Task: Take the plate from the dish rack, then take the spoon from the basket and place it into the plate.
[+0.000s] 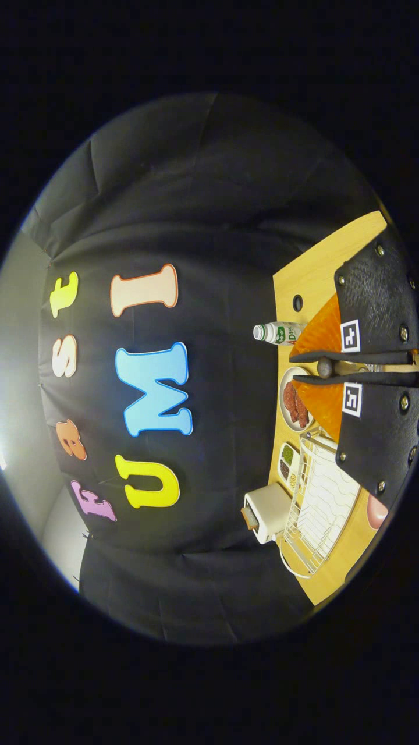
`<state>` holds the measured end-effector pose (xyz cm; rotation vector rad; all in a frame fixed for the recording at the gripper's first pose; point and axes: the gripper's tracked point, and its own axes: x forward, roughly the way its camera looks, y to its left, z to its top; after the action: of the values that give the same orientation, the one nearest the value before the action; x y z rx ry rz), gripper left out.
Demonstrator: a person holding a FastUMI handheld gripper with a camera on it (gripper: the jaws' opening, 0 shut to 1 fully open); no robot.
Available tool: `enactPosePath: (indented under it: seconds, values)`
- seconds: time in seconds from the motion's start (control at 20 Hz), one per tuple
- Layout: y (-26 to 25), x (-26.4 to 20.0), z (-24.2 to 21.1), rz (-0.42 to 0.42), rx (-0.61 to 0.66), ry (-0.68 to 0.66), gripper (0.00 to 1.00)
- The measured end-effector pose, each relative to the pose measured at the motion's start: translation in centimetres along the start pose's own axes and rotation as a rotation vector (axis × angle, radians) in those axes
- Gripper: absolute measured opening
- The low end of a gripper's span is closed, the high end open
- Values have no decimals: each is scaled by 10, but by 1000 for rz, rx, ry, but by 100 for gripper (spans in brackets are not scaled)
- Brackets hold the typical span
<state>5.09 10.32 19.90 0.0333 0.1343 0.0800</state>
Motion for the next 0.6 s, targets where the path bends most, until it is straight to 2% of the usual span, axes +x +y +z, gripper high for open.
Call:
enactPosePath:
  seconds: [0.25,0.6]
  values:
    - [8,-32,25,-30,10,-29,5]
    - [32,-64,44,-24,-26,-58,5]
